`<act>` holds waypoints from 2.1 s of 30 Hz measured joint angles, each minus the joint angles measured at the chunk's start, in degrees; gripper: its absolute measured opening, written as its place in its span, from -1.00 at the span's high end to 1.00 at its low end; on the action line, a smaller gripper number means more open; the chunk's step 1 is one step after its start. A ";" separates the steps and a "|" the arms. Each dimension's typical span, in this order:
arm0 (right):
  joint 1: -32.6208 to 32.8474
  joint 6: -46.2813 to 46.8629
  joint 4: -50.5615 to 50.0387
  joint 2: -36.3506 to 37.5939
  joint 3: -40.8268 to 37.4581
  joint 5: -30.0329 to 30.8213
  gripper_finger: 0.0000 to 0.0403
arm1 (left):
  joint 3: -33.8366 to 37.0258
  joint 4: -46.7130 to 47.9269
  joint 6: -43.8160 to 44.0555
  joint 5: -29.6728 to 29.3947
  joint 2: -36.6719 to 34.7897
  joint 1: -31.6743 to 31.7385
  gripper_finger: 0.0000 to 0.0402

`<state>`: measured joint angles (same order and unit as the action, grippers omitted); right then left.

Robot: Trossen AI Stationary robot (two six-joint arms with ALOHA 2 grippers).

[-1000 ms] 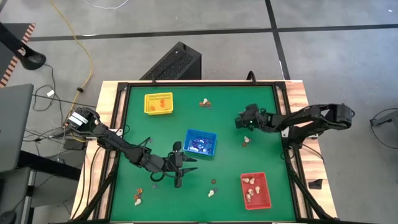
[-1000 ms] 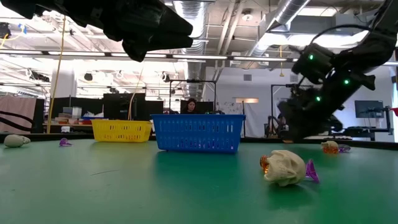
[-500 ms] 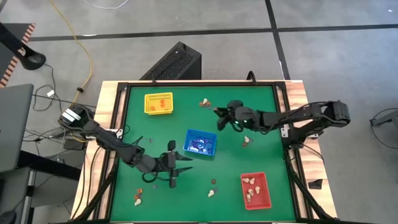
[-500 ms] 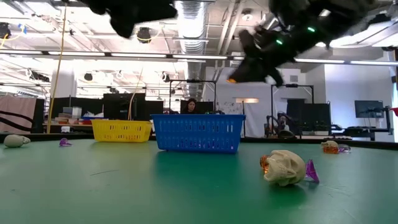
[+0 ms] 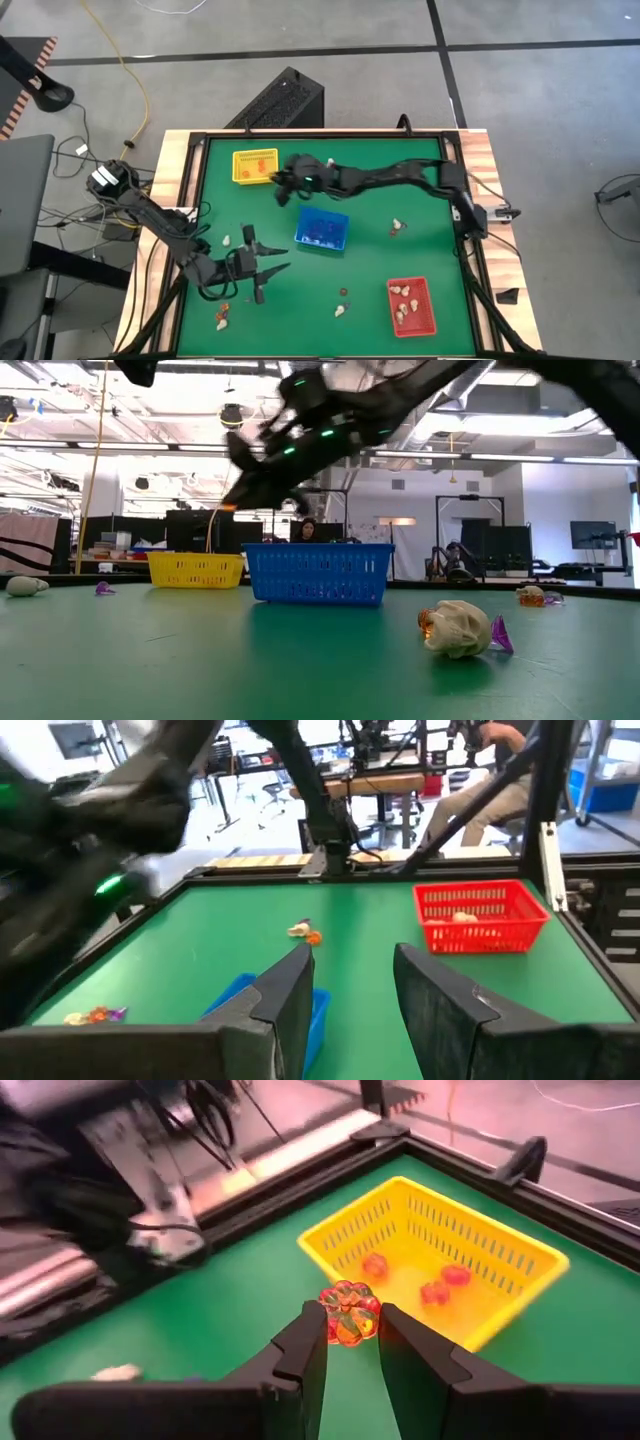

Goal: Sort Halloween decoration
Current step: Put the pumpkin toy into the yellow bin, then put the witch hat toy into the blue bin

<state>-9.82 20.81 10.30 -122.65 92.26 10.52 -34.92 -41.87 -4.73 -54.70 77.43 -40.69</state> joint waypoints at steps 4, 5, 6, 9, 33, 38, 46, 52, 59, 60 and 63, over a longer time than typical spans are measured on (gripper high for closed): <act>-1.73 -1.23 -11.88 -9.23 14.77 -0.02 0.40 | 0.00 -0.11 -0.93 -0.06 0.00 -1.01 0.34; -2.21 -1.24 -14.47 -11.10 17.85 -0.06 0.40 | 0.00 -0.07 -1.68 -0.10 0.00 -1.38 0.34; -2.73 -1.26 -16.24 -12.70 20.45 -0.08 0.40 | 0.00 -0.13 -2.40 -0.19 0.00 -1.85 0.34; -4.02 -1.40 -21.45 -15.94 26.70 -0.20 0.36 | 0.00 -0.09 -3.46 -0.04 0.00 -2.97 0.34; -9.34 -16.92 -65.00 -2.16 30.02 -16.89 -0.11 | -0.02 5.69 -0.63 -1.33 0.52 -0.10 0.34; -9.88 -17.41 -81.28 5.24 26.50 -18.76 -0.11 | -0.02 3.85 -2.61 0.72 0.50 6.33 0.34; 4.08 -5.39 -66.14 37.74 -13.64 -8.44 -0.11 | -0.04 7.23 2.12 14.45 0.46 15.17 0.34; 24.73 9.62 -32.33 63.81 -49.77 9.62 -0.11 | -1.59 8.68 7.38 18.92 0.50 14.32 0.34; 37.45 10.53 -8.06 75.75 -68.84 25.37 -0.11 | -11.82 42.38 27.38 10.99 -0.48 11.45 0.34; 37.86 9.93 -7.82 76.50 -69.24 26.20 -0.11 | -14.12 51.05 33.64 10.25 -0.70 11.44 0.34; 37.75 9.34 -7.86 78.00 -68.70 26.27 -0.11 | -19.41 77.26 53.26 11.96 -0.38 11.85 0.34</act>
<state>27.93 30.15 2.44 -44.65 23.55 36.79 -54.33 35.39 48.54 -42.75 77.04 -28.85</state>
